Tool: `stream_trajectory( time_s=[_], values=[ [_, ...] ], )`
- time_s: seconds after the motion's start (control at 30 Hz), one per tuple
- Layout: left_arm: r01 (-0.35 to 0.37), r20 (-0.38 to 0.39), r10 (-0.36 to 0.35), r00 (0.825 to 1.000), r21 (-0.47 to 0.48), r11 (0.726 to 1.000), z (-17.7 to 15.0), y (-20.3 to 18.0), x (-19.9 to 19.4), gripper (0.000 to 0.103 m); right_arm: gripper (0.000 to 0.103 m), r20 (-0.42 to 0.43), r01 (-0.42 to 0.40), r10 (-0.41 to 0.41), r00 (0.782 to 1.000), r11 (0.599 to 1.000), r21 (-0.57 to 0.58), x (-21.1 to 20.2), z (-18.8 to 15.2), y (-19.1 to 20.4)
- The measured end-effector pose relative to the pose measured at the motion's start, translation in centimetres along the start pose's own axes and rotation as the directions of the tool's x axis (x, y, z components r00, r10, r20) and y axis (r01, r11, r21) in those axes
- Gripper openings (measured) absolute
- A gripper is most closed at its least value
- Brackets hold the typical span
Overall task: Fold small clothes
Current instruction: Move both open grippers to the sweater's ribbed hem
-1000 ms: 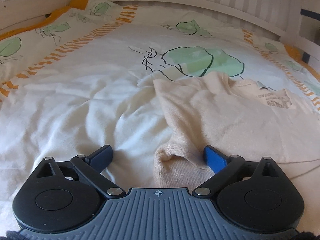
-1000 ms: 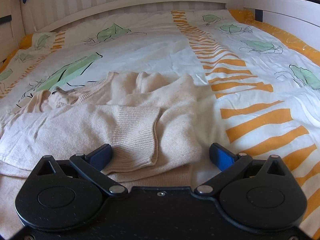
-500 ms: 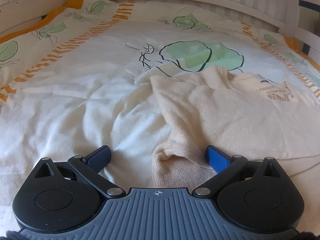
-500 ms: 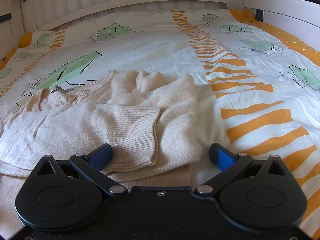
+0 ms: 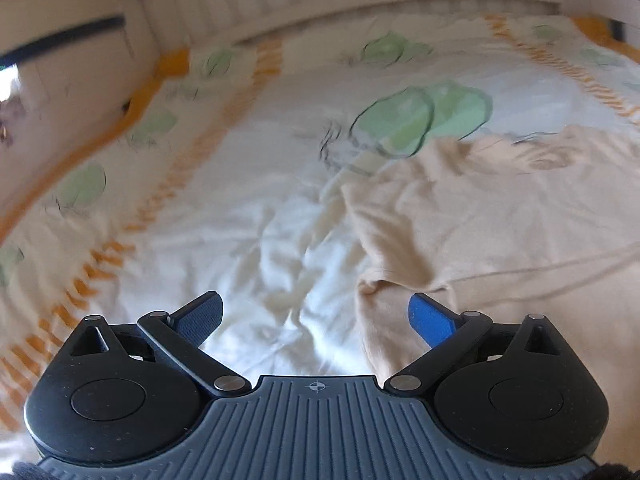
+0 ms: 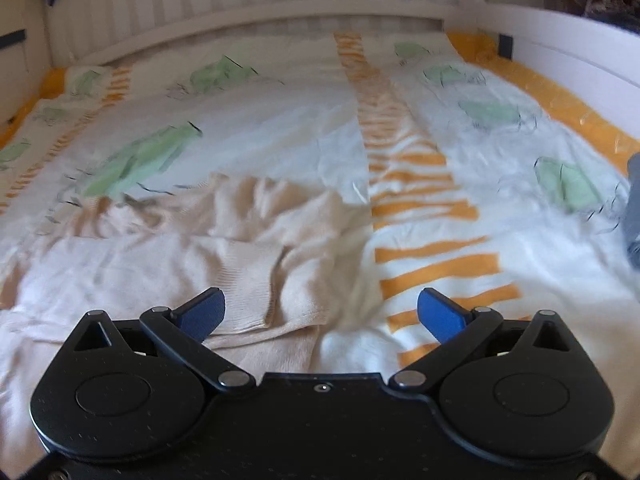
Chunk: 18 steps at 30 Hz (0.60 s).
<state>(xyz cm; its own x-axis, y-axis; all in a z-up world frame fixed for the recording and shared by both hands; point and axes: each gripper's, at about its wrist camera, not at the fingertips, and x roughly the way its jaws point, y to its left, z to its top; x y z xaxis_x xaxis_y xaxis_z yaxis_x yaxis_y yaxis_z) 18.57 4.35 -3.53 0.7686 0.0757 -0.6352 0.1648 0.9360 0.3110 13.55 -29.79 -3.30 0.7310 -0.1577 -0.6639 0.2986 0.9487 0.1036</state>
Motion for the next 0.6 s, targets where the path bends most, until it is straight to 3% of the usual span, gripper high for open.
stream_trajectory(
  time_s=[0.13,0.3,0.4,0.47,0.6],
  values=[
    [0.108,-0.02,-0.11,0.994,-0.058,0.992,-0.8,1.2,-3.7,0.1,0.102,-0.011,-0.057,0.057,0.998,0.998,0.004,-4.7,0.2,-0.4],
    [0.191,-0.056,-0.199,0.978,-0.132,0.973,-3.4,2.2,-7.3,0.1,0.102,-0.097,-0.177,0.176,0.98,0.984,0.004,-9.5,-1.3,-0.1],
    [0.228,-0.111,-0.24,0.964,-0.109,0.968,-5.1,2.3,-8.6,0.098,0.102,-0.192,-0.234,0.23,0.954,0.972,0.002,-11.3,-3.4,0.2],
    [0.234,-0.146,-0.248,0.958,-0.108,0.966,-6.5,2.5,-9.3,0.09,0.102,-0.274,-0.251,0.246,0.93,0.968,0.017,-11.9,-4.9,0.4],
    [0.238,-0.222,-0.267,0.938,-0.151,0.96,-8.5,3.2,-10.1,0.09,0.092,-0.348,-0.235,0.24,0.906,0.97,0.057,-12.7,-7.8,0.6]
  ],
)
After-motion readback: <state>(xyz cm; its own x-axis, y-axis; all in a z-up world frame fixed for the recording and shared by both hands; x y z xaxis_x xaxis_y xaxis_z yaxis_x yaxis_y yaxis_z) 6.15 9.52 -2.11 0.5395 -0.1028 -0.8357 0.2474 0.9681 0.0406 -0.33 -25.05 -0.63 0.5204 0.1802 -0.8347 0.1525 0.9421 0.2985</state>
